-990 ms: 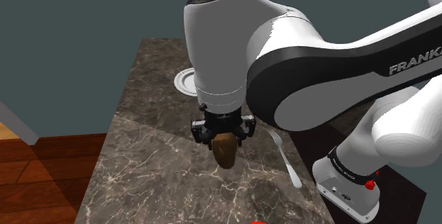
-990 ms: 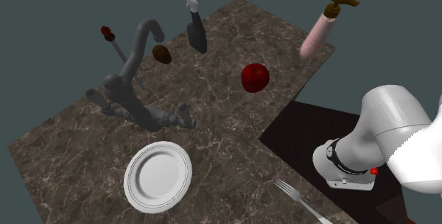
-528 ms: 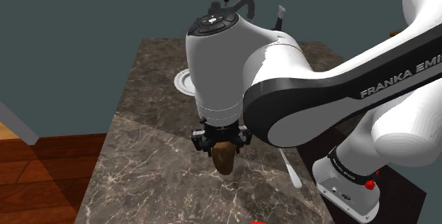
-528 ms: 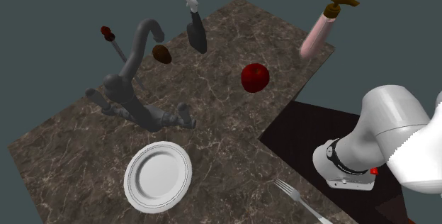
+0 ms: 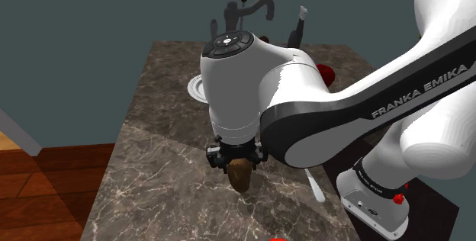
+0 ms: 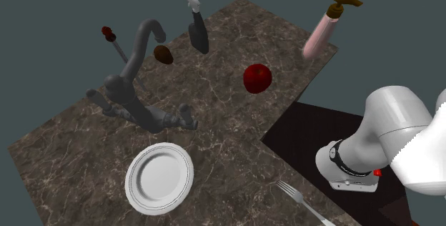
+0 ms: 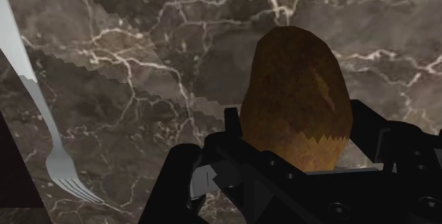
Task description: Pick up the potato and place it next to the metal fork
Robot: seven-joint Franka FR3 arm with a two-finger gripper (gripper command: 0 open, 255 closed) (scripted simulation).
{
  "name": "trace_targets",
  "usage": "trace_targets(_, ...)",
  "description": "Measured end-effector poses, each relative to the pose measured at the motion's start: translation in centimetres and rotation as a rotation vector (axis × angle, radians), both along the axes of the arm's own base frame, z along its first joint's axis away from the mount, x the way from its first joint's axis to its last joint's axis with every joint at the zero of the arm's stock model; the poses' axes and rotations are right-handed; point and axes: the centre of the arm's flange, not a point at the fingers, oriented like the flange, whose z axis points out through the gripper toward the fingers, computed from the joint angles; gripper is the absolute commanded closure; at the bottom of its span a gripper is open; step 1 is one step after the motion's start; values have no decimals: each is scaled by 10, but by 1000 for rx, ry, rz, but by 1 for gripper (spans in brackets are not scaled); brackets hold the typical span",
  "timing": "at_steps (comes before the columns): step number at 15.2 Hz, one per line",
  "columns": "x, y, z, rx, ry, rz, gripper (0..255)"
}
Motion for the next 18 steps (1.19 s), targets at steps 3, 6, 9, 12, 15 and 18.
trace_targets(3, 0, 0, 0, 0, 0, 0, 0)
trace_targets(6, 0, 0, 0, 0, 0, 0, 0)
trace_targets(9, 0, 0, 0, 0, 0, 0, 0)
trace_targets(12, 2, 4, 28, 1, -1, 0, 0)
trace_targets(15, 4, 7, 47, 1, -1, 0, 0)
trace_targets(18, 3, 7, 49, 0, 0, 0, 0)
